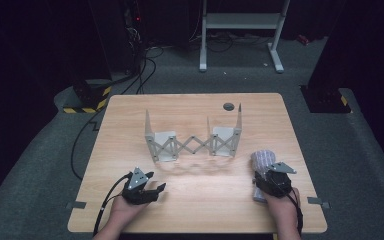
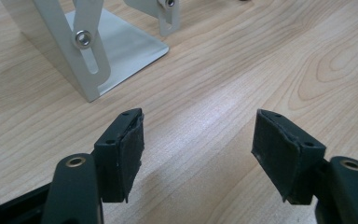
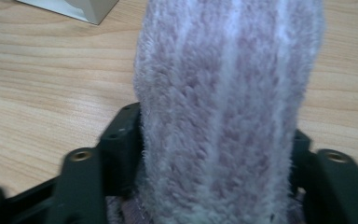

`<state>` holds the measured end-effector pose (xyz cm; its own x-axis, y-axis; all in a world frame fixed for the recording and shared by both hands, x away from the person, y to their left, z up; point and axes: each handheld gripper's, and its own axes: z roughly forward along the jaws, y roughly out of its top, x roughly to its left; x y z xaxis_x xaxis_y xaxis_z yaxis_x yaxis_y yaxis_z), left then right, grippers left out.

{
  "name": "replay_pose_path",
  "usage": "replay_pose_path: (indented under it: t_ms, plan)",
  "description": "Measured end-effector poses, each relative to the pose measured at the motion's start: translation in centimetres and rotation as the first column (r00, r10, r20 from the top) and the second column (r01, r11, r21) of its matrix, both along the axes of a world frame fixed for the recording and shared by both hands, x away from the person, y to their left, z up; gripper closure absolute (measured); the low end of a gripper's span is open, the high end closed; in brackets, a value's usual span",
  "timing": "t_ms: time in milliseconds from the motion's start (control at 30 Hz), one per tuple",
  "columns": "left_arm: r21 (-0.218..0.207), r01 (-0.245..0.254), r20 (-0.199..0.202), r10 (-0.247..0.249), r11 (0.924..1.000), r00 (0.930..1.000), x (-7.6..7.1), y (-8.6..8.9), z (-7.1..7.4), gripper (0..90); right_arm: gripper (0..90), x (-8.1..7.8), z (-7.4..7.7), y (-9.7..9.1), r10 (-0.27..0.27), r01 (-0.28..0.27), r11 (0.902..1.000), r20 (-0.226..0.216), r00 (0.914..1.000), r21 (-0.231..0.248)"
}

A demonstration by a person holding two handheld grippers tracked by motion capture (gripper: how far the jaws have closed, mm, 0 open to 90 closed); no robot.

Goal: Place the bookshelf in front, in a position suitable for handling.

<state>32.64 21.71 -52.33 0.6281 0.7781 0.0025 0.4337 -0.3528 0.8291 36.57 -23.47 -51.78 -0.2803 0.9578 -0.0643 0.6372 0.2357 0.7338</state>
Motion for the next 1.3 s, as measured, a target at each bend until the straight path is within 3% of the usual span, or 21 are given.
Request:
replay_pose_path:
  t_ms: [233,533,700,800,833,1067,1167,1300]
  plan:
    - [0.006,0.009,-0.002,-0.009,0.9999,1.0,-0.1,-0.1,-0.1,34.1,61.6,0.1,0.0,-0.1,0.018,-0.018,0.9998,0.007,0.9998,0.012]
    - [-0.001,0.013,0.001,-0.013,0.9999,0.9999,-0.1,-0.1,0.0,34.4,63.1,-0.2,0.1,0.0,0.025,-0.025,0.9997,0.031,0.9992,0.003]
    - [-0.006,0.013,0.007,-0.013,0.9999,0.9999,-0.1,0.0,0.0,34.4,62.8,-1.0,1.1,0.5,0.068,-0.067,0.9977,0.107,0.9919,-0.011]
    - [-0.008,0.015,0.008,-0.015,0.9998,0.9998,-0.1,0.0,0.0,34.5,62.8,-1.5,2.1,1.2,0.094,-0.096,0.9953,0.138,0.986,0.009]
    - [-0.008,0.016,0.009,-0.016,0.9998,0.9998,-0.1,0.0,0.0,34.5,62.7,-1.8,2.6,2.0,0.127,-0.131,0.9912,0.151,0.9803,0.018]
    - [-0.013,0.016,0.009,-0.016,0.9998,0.9998,-0.1,0.0,0.1,34.5,62.8,-2.0,2.8,4.9,0.206,-0.214,0.975,0.115,0.9718,0.061]
    - [-0.01,0.02,0.011,-0.02,0.9997,0.9997,-0.1,-0.1,0.0,34.8,62.8,-1.3,2.0,6.6,0.234,-0.236,0.9714,0.068,0.9698,0.023]
    - [-0.015,0.022,0.009,-0.022,0.9996,0.9997,-0.1,0.0,0.1,34.6,62.4,0.6,1.6,8.2,0.232,-0.231,0.9723,0.005,0.9728,-0.031]
